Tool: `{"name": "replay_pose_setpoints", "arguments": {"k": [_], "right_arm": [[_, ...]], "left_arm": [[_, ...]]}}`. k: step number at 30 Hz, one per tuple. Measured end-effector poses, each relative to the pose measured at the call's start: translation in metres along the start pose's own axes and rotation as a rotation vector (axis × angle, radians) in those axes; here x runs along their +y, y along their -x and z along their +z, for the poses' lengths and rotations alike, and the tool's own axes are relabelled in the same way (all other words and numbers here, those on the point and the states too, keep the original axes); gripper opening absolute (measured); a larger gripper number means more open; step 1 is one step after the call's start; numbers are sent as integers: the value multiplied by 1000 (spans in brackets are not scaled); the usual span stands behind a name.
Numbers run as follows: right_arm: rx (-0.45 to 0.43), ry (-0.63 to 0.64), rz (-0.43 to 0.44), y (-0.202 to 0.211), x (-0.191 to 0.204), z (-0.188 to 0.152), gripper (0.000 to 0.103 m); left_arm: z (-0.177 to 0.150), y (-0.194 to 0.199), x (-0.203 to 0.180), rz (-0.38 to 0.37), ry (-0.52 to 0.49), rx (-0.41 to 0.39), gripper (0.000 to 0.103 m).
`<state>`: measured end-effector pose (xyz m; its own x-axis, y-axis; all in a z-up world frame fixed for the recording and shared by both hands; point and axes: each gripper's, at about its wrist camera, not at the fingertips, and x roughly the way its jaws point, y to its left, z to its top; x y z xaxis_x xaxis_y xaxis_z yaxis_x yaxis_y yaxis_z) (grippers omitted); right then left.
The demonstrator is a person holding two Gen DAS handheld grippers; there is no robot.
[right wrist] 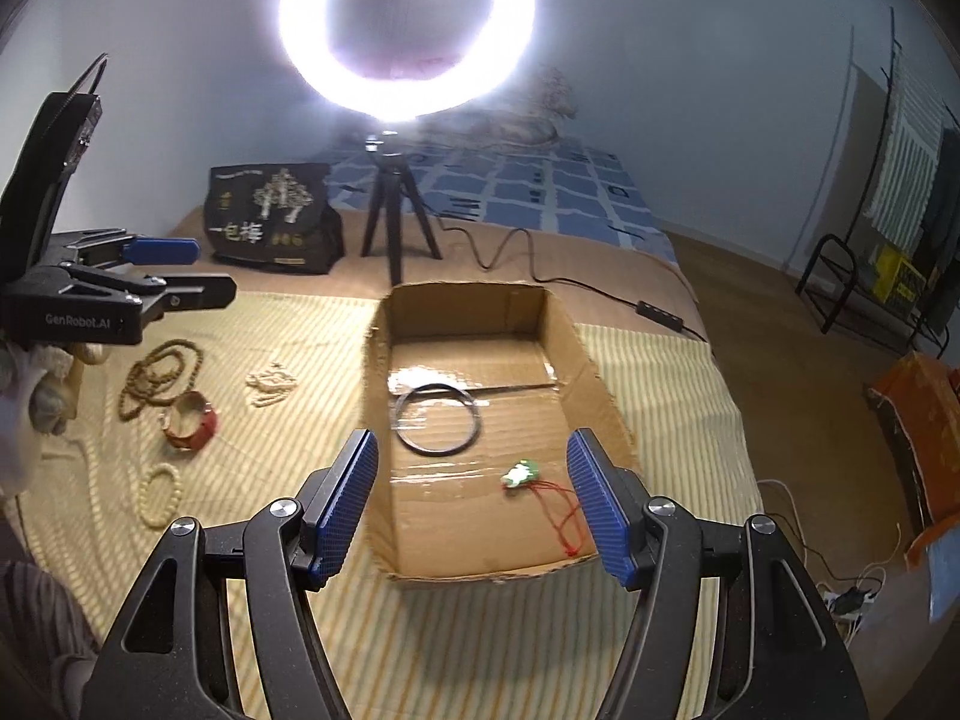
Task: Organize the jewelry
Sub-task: 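Move the left tool to the wooden bead necklace while the right tool approaches the brown watch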
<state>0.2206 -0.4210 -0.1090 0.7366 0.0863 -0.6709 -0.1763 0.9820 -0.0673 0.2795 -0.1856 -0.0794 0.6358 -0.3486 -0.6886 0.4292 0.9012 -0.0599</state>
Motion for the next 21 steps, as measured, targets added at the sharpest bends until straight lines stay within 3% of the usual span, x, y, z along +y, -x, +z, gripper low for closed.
{"name": "replay_pose_setpoints", "arguments": {"k": [10,21], "right_arm": [[10,51,66,1,45,4,66],[53,116,124,-25,92,8,67]], "left_arm": [[-43,35,67,95,68,3,82],[-95,46,152,182,186,68,82]]}}
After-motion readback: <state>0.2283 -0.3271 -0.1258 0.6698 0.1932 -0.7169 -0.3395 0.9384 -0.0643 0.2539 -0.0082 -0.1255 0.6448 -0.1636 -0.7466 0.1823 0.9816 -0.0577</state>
